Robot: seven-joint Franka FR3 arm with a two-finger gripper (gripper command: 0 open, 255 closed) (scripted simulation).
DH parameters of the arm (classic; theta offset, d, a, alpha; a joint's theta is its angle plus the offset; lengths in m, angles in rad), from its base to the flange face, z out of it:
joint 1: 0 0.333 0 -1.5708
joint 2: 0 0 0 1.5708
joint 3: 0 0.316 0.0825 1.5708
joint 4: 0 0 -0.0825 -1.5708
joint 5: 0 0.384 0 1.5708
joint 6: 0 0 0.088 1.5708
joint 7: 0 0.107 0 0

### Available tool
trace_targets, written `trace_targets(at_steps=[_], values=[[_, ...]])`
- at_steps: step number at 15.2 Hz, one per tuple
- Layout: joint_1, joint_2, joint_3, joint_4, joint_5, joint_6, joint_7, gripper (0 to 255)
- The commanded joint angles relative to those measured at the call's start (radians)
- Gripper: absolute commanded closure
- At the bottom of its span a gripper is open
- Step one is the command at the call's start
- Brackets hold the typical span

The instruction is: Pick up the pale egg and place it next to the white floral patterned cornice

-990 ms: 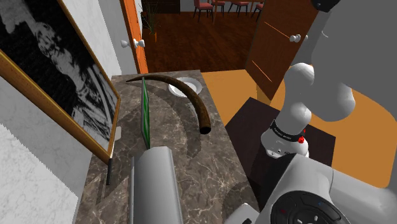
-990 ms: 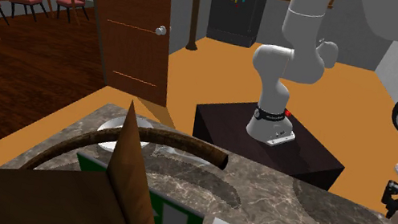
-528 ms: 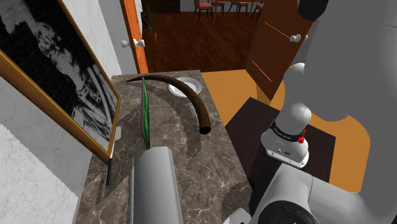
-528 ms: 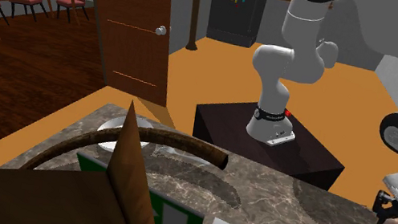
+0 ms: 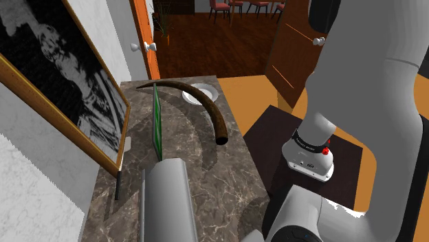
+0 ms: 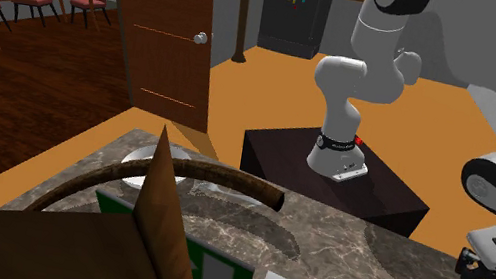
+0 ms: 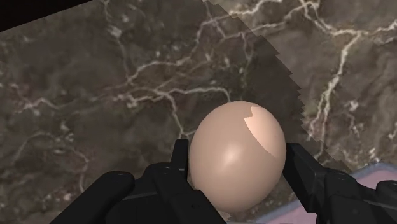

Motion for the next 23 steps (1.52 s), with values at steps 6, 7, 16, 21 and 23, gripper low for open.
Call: trace_targets(at_steps=[6, 7, 16, 21, 23], values=[[0.001, 0.003, -0.002, 0.001, -0.003, 0.002, 0.001, 0], [0.001, 0.003, -0.002, 0.001, -0.003, 0.002, 0.001, 0], [-0.082, -0.124, 0.074, 0.006, 0.110, -0.114, -0.079, 0], [-0.081, -0.124, 0.074, 0.006, 0.111, -0.114, -0.080, 0], [-0.081, -0.124, 0.074, 0.006, 0.111, -0.114, -0.079, 0]])
